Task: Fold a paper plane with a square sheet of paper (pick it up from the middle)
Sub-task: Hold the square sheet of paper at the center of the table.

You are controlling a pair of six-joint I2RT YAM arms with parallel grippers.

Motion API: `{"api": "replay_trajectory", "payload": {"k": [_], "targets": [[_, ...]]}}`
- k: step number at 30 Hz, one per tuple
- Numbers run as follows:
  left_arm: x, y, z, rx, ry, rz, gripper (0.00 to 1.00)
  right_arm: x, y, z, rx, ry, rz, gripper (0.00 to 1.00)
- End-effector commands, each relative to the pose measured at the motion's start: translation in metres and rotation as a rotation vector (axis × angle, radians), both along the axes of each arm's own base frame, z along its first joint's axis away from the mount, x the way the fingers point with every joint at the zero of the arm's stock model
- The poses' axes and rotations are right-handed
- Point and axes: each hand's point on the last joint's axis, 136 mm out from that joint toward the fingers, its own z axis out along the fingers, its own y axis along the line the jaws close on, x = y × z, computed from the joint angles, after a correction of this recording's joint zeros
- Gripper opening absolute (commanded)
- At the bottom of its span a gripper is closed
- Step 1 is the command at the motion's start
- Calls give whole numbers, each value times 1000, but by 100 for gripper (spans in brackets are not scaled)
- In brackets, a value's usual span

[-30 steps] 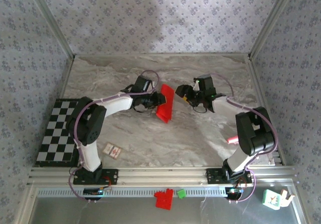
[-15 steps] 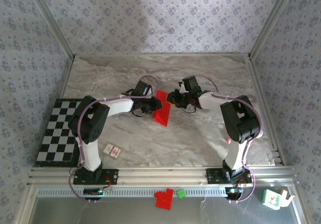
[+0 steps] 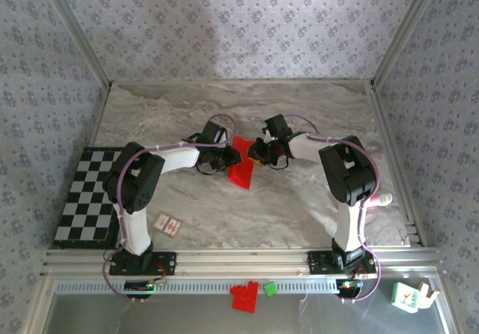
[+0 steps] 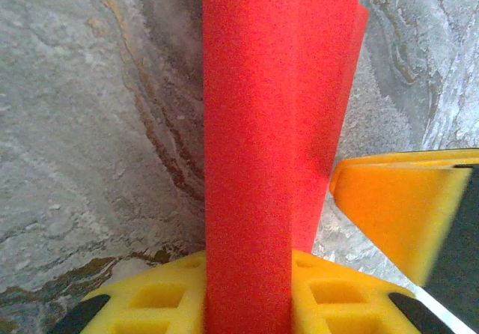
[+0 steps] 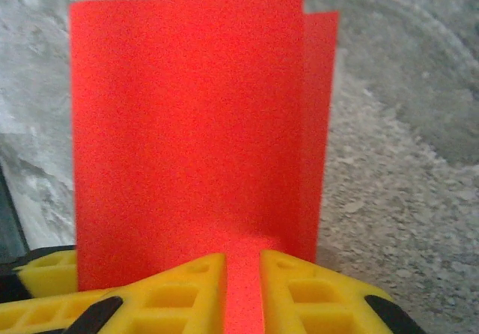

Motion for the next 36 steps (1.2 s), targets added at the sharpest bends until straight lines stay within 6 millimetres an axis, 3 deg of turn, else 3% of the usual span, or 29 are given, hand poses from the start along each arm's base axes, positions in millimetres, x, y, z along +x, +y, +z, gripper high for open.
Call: {"api": "replay_trajectory", "payload": {"k": [1,4,5,12,18,22,31,36], "targets": [[-5,6,-14,41,32,-1,27,-5,-2,-11,-56,33,17,19],[-6,6,-12,44,34,-3,27,-11,-8,-23,-91,67,16,18],[-5,6,-11,43,32,-4,28,-3,-4,-16,-89,48,16,18],[-4,12,-1,71,20,2,34,-8,-10,-28,-141,84,27,18],[-3,25,5,133,6,-7,43,-8,-8,-26,-139,78,44,18],[-2,22,-1,137,37,-24,47,-6,-5,-22,-126,68,53,18],[-6,22,-18,177,114,-40,47,-3,0,-8,-75,46,56,20],[-11,25,-26,196,142,-53,44,8,5,24,-1,-14,42,26]]}}
